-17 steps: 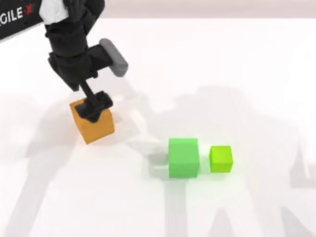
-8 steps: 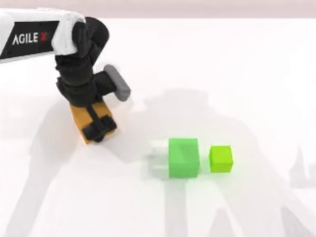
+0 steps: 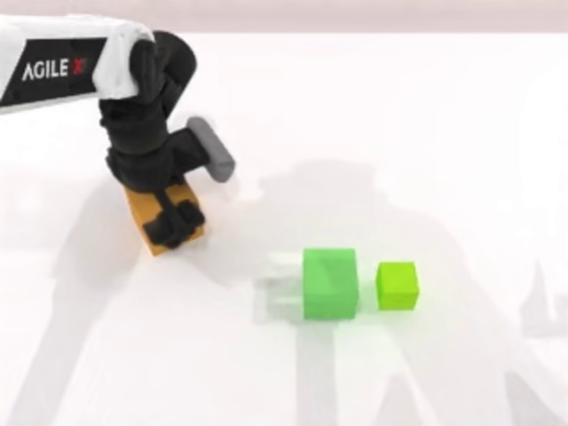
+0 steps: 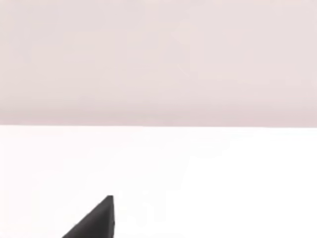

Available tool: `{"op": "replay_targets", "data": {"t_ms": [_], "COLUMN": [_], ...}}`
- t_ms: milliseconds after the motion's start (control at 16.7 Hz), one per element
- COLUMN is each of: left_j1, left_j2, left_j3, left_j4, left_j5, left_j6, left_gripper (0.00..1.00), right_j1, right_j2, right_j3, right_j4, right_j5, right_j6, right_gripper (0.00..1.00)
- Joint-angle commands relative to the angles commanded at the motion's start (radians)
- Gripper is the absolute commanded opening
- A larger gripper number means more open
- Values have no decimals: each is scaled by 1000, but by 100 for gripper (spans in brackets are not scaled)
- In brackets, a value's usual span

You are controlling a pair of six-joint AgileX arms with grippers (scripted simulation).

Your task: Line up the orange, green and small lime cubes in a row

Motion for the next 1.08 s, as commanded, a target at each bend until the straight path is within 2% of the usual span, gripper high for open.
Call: {"op": "replay_targets", "data": {"t_ms": [360, 1080], "left_j1": [0, 4], "left_j2": [0, -20], "left_j3": [0, 32], "left_j4": [0, -47], "left_j5": [0, 4], "left_j6": [0, -1], "left_gripper": [2, 0], "right_j1": [0, 0], "right_j2": [0, 0], "right_j3": [0, 0], "right_j4": [0, 0], "right_j5": [0, 0], "right_j6": [0, 0], "right_gripper": [100, 100]}}
